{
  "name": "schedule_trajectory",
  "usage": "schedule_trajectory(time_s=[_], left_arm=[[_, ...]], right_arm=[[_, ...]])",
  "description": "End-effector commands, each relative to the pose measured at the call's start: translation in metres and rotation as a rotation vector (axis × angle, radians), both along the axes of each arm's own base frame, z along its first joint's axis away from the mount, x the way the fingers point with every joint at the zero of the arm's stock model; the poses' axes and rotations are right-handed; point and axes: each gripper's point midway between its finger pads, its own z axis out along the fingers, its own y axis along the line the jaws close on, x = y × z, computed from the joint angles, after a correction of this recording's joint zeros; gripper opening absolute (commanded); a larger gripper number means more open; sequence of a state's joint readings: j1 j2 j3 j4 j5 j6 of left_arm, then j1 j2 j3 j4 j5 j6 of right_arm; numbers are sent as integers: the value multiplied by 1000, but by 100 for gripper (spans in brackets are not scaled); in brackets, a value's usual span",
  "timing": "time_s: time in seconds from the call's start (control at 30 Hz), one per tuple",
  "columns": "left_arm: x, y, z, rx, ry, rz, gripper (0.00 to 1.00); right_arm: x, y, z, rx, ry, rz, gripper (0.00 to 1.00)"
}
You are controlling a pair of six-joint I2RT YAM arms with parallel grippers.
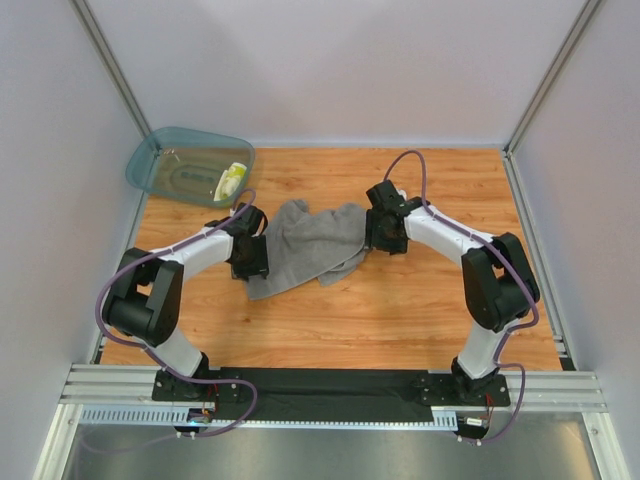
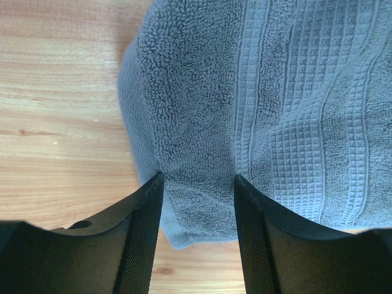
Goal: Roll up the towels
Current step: Flatten the towel
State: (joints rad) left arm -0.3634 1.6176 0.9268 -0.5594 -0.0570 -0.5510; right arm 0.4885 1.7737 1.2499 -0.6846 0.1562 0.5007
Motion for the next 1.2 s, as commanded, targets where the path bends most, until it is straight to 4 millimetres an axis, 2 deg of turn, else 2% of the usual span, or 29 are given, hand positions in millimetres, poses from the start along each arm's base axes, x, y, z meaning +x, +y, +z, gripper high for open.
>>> schedule_trajectory(time_s=[0.0,0.03,0.07,0.1,0.2,0.3,0.33,0.4,0.43,0.5,0.53,0.67,0.9,1.17], left_arm=[[10,-2,23,-29,-76,-14,56],[11,-2,30,-32,-93,-13,56],[11,-1,38,-32,-106,-13,56],[12,-2,52,-44,-143,-14,56],[11,-1,81,-57,-200,-13,56],[5,1,105,-74,-243,-15,57],[1,3,108,-74,-246,-18,57],[-5,6,109,-71,-250,-21,58],[-7,6,110,-77,-259,-24,58],[-16,6,102,-86,-237,-30,58],[-21,7,94,-85,-221,-31,58],[-31,7,87,-110,-222,-25,57],[-35,7,88,-121,-231,-21,57],[-41,8,93,-135,-252,-21,57]], right_arm=[[-28,17,24,13,-60,122,59],[-37,27,26,44,-69,155,59],[-41,43,40,103,-127,192,60],[-63,61,34,142,-105,259,60],[-81,98,38,234,-123,337,59],[-84,121,29,237,-101,378,59],[-79,129,25,229,-94,383,59],[-76,136,18,213,-81,393,59],[-74,140,7,198,-61,398,59],[-67,149,8,196,-69,411,59],[-67,150,-1,178,-52,413,59],[-59,155,-8,146,-56,424,59],[-53,161,-16,71,-55,426,58],[-68,148,-49,-64,7,430,55]])
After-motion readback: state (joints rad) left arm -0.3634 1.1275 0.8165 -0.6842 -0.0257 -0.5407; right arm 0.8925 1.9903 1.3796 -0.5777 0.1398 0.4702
